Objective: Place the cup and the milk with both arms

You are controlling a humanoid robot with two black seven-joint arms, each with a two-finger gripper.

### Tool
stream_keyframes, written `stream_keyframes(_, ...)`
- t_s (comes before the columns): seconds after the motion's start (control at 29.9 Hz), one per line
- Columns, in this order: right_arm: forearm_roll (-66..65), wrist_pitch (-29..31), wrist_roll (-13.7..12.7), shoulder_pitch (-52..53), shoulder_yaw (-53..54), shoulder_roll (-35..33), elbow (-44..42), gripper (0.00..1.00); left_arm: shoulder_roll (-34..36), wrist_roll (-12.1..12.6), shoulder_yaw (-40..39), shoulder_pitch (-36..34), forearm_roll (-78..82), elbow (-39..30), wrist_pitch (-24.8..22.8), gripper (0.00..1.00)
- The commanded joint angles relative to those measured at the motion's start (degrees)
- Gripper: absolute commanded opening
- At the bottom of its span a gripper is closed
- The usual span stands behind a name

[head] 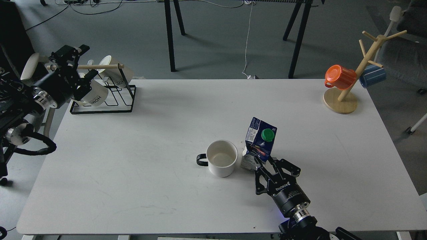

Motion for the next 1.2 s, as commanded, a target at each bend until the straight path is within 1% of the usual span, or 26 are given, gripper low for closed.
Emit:
stream_keyframes(0.0,0.08,0.0,-0.03,-0.07,0.02,0.0,0.14,0.4,0.0,0.0,-0.01,0.0,0.0,0.0,0.0,0.89)
stream_keyframes(0.1,0.08,0.0,-0.12,-0.07,-0.07,0.0,0.23,0.43,0.09,0.0,-0.01,0.0,0.0,0.0,0.0,0.89)
stream_keyframes(0.2,0.08,0.0,-0.12,-0.16,-0.07,-0.09,0.32,0.48,0.09,0.0,-0.01,0.0,0.0,0.0,0.0,0.89)
stream_keyframes(0.27,0.08,0.0,-0.2,-0.51,-0.07,-0.09,0.32,0.53,0.18,0.0,-0.01,0.0,0.0,0.0,0.0,0.89)
stream_keyframes(0.33,0.08,0.0,-0.2,-0.6,-0.07,-0.09,0.41,0.6,0.18,0.0,-0.01,0.0,0.0,0.0,0.0,0.89)
stream_keyframes(0.37,0.08,0.0,-0.2,-0.69,-0.07,-0.09,0.41,0.69,0.18,0.0,0.07,0.0,0.0,0.0,0.0,0.89)
stream_keyframes(0.4,-0.01,0.0,-0.2,-0.86,-0.07,-0.09,0.41,0.85,0.18,0.0,-0.01,0.0,0.0,0.0,0.0,0.89)
stream_keyframes(0.43,0.08,0.0,-0.2,-0.95,-0.07,-0.09,0.41,0.99,0.09,0.0,-0.01,0.0,0.0,0.0,0.0,0.89)
stream_keyframes(0.67,-0.09,0.0,-0.2,-2.18,-0.07,-0.44,1.19,0.98,0.09,0.0,0.07,0.0,0.0,0.0,0.0,0.89)
stream_keyframes(0.84,-0.09,0.0,-0.29,-3.93,-0.07,-1.49,3.48,0.98,0.0,0.0,0.07,0.0,0.0,0.0,0.0,0.89)
stream_keyframes(1.0,-0.1,0.0,-0.29,-6.04,-0.07,-4.48,7.25,0.98,0.0,0.0,-0.01,0.18,0.0,0.0,0.0,0.89)
stream_keyframes(1.17,-0.09,0.0,-0.29,-9.64,0.02,-9.92,12.35,0.98,0.0,0.0,0.07,0.18,0.0,0.0,0.0,0.89)
